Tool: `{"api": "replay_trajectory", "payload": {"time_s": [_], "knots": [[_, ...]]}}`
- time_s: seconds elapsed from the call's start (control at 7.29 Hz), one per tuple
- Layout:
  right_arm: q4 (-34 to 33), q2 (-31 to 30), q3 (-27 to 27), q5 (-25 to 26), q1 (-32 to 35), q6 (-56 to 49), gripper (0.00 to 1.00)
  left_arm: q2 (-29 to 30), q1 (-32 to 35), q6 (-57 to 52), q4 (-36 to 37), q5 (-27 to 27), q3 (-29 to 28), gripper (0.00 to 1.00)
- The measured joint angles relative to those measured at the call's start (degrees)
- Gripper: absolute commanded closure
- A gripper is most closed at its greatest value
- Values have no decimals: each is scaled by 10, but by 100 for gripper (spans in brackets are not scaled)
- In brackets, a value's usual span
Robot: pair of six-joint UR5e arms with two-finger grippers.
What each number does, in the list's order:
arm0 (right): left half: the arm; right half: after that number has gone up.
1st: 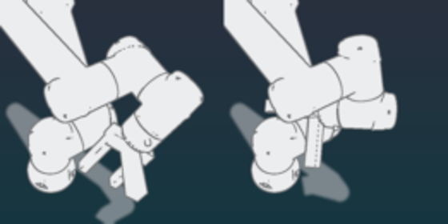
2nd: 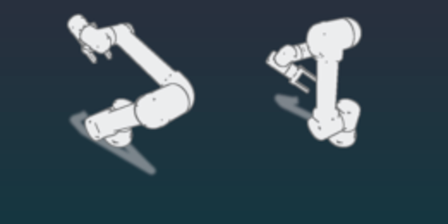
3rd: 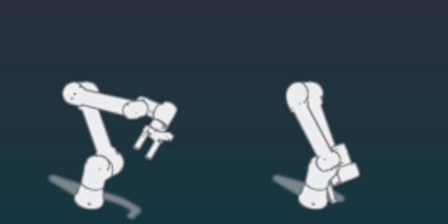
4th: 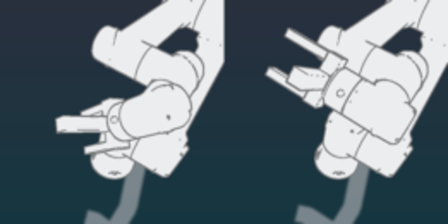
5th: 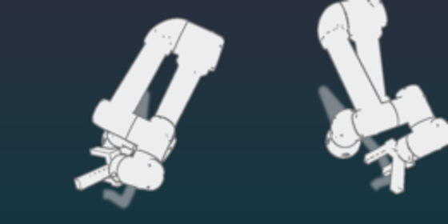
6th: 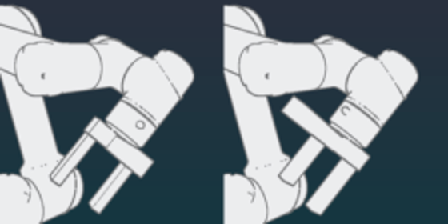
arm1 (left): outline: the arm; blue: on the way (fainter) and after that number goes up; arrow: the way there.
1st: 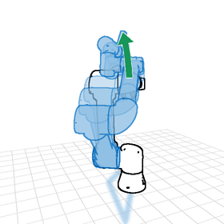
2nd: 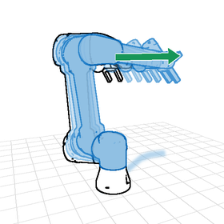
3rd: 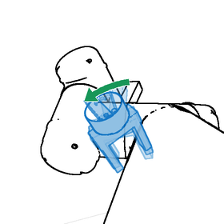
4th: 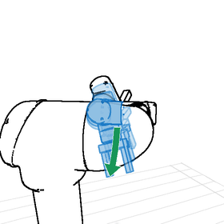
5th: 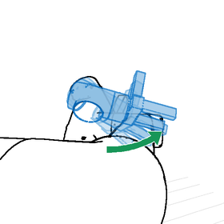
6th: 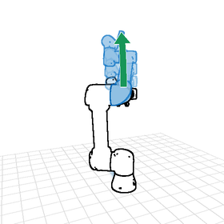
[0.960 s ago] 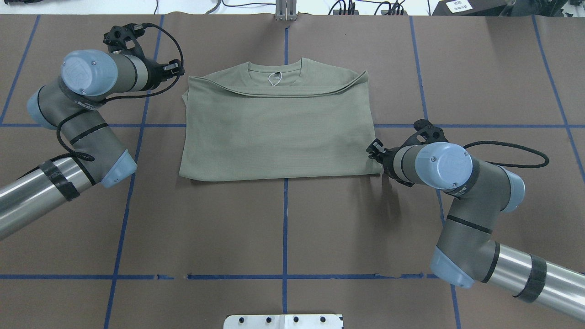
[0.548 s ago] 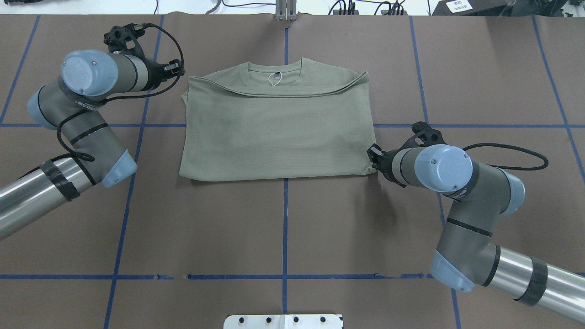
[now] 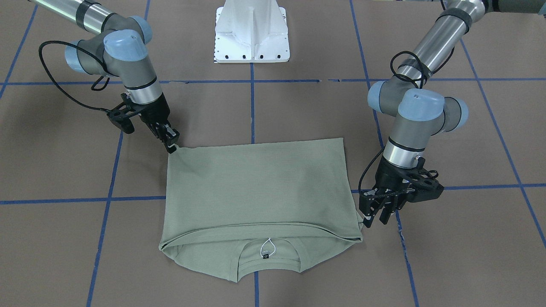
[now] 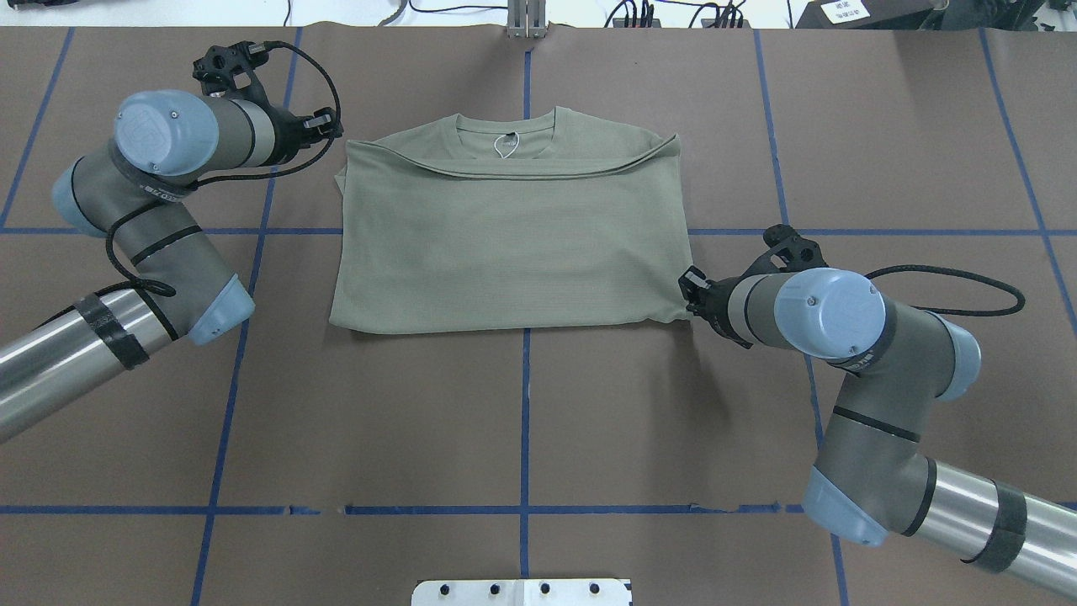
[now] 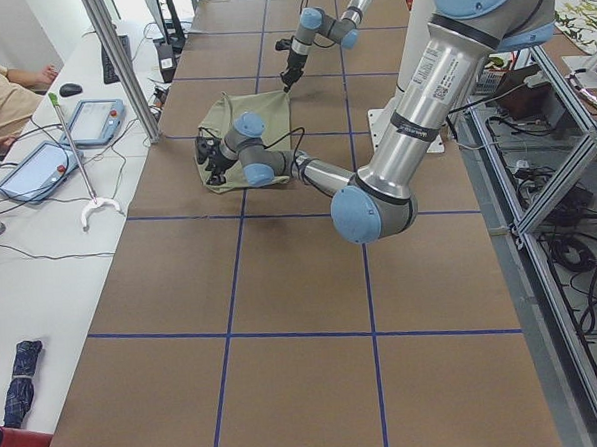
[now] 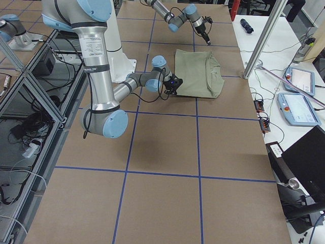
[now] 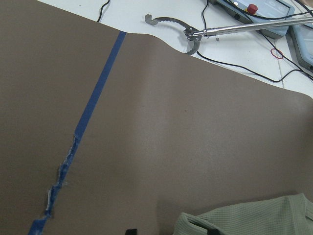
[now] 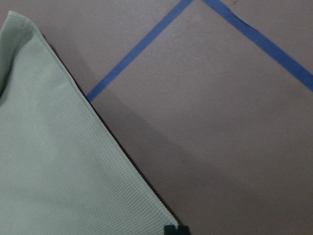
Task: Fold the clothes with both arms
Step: 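Grasp the shirt corner with the right gripper and drag it toward the robot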
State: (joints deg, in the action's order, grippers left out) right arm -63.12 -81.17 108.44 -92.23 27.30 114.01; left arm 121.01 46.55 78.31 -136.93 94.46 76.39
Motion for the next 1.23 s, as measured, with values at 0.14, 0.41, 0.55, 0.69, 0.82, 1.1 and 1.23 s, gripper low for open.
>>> {"api": "replay_trajectory", "payload": {"time_s": [0.14, 0.41, 0.55, 0.69, 0.82, 1.1, 1.23], "knots": [[0, -47, 49, -3, -29, 12, 100, -2, -11, 18, 2, 2, 22, 40], [-1, -112, 128, -51, -97, 65, 100, -28, -44, 73, 6, 31, 90, 16], [-1, -132, 151, -94, -132, 82, 100, -50, -56, 90, 7, 65, 128, 13], [-1, -152, 169, -123, -171, 89, 100, -67, -61, 97, 8, 98, 155, 11], [-1, -170, 183, -135, -212, 92, 80, -81, -68, 104, 8, 117, 174, 11], [-1, -185, 197, -134, -274, 94, 0, -115, -110, 153, 10, 127, 226, 1], [-1, -186, 201, -131, -281, 94, 0, -137, -133, 172, 10, 127, 251, 1]]}}
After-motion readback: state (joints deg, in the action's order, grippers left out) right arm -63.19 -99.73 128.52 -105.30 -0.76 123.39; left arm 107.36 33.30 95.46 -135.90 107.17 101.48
